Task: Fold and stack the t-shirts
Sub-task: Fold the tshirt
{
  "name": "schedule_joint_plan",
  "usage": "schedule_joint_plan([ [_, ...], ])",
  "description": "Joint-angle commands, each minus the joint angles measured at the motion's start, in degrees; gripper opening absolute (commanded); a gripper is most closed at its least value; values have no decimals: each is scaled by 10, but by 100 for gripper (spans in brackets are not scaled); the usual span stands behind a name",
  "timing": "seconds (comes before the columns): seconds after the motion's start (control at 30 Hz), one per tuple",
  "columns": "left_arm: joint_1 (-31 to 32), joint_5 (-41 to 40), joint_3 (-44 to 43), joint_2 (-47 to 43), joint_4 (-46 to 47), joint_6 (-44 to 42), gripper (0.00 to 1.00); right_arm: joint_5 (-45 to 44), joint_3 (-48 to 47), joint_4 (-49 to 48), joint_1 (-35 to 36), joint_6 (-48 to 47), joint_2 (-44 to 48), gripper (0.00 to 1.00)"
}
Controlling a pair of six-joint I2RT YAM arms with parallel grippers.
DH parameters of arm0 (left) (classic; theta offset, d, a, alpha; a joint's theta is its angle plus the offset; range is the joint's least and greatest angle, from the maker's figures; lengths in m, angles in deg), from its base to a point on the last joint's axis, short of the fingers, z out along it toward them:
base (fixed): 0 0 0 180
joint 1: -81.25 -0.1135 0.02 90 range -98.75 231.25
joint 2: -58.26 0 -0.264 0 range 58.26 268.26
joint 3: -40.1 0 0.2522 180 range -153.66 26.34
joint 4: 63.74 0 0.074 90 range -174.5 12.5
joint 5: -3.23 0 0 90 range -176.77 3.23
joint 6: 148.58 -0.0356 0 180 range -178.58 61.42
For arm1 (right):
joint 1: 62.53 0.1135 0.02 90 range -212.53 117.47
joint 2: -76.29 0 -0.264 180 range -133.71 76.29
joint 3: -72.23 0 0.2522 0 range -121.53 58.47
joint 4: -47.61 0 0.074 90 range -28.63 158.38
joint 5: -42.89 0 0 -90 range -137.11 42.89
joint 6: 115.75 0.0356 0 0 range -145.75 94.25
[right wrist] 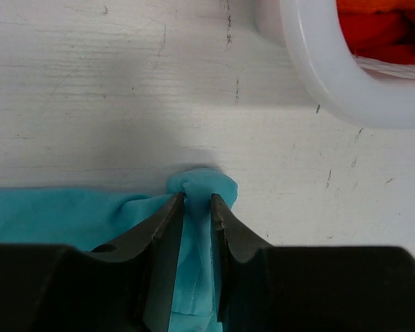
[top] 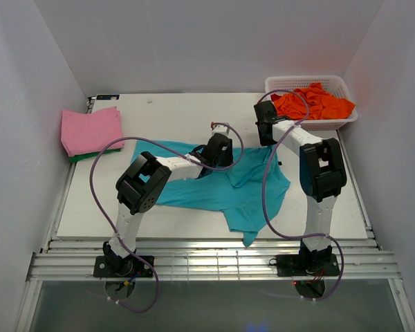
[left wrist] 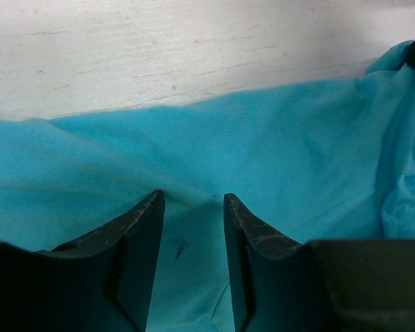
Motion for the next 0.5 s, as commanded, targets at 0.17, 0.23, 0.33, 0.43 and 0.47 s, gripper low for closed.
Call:
schedule_joint_plan([
  [0.17,2,-17,12,-19,4,3,50,-35,-28,20,-2,-2,-19,8],
  [0.23,2,-21,15,-22,4,2,50,-45,-29,20,-3,1,-16,8],
  [0.33,1,-30,23,-29,3,2,51,-64,-32,20,-5,10,-12,8],
  [0.43,0,-42,37,-36,3,5,51,-72,-31,21,-12,19,-5,8],
  [0.47,-1,-45,41,-37,3,6,50,-76,-31,19,-15,20,-3,8],
])
